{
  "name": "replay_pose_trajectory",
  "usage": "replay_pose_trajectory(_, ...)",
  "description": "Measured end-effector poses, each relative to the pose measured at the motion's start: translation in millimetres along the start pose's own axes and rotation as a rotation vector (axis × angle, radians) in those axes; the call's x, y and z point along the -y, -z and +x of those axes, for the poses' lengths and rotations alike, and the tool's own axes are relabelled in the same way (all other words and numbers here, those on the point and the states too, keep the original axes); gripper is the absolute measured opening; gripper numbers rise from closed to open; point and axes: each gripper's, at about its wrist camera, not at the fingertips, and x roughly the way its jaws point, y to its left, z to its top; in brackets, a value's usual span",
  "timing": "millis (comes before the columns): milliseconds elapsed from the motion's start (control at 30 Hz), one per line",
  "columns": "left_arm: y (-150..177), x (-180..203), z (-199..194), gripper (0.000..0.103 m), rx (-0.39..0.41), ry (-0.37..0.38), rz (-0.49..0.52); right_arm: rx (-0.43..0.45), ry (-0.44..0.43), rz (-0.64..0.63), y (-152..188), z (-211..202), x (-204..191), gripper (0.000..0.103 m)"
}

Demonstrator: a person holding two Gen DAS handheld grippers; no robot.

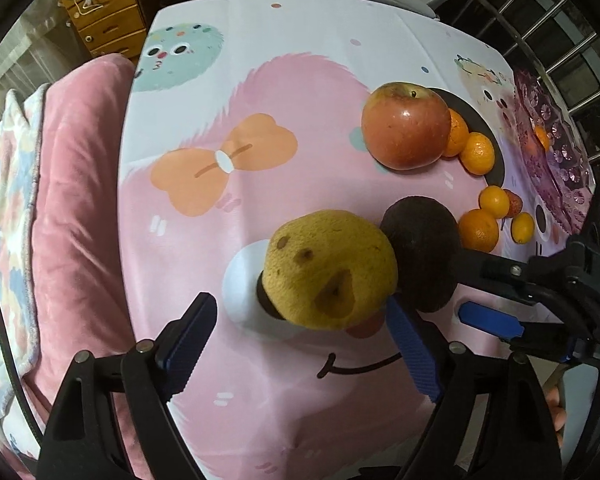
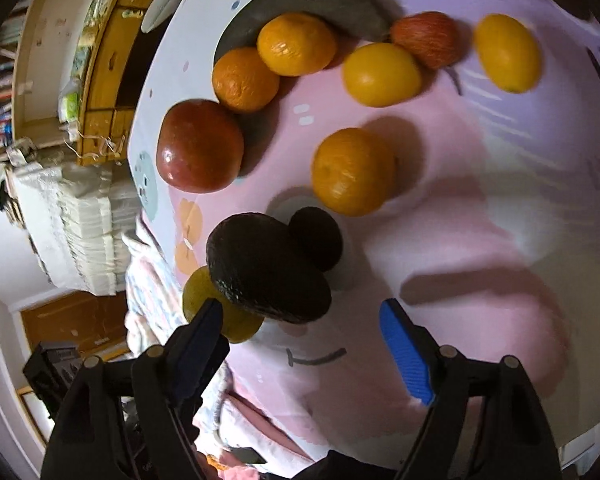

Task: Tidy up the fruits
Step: 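Grasp the yellow pear with the left tool while the right tool grasps the avocado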

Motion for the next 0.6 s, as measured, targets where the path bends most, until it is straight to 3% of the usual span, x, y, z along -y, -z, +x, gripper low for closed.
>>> replay_pose_trajectory(333,-8.7,4.1,17.5,0.088,-0.019,0.05,0.005,-0.02,0.091,-0.069,-12.8,20.9,-23.7,0.083)
replay_pose_trajectory(600,-15.2,4.7,28.8,0.087,-0.013,0.082,-0.017,0.013,0.177,-0.12,-15.9,23.5,-33.8,0.083)
